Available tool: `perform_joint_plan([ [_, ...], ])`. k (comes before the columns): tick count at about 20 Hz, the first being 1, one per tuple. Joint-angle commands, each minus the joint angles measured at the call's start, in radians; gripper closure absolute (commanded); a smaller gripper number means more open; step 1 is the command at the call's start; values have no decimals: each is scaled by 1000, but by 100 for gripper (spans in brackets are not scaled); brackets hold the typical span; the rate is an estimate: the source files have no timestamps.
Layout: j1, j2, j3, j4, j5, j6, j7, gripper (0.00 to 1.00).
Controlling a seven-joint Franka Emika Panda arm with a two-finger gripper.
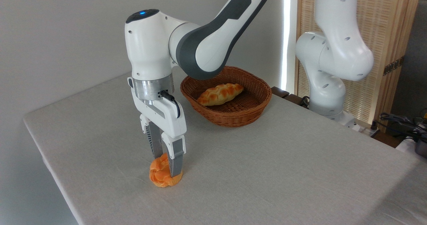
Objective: Put bread into the basket
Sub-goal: 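Lift the bun and carry it over the wicker basket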
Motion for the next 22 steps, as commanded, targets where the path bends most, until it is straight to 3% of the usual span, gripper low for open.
perform_joint_plan([
  [1,0,-7,-1,-12,13,23,7,69],
  [9,0,-9,-1,-7,13,22,7,69],
  [13,0,-82,1,22,-2,-21,4,68],
  [17,-12,-215,-1,25,-74,-183,13,68],
  [22,-121,-378,2,5,-94,-527,14,67],
])
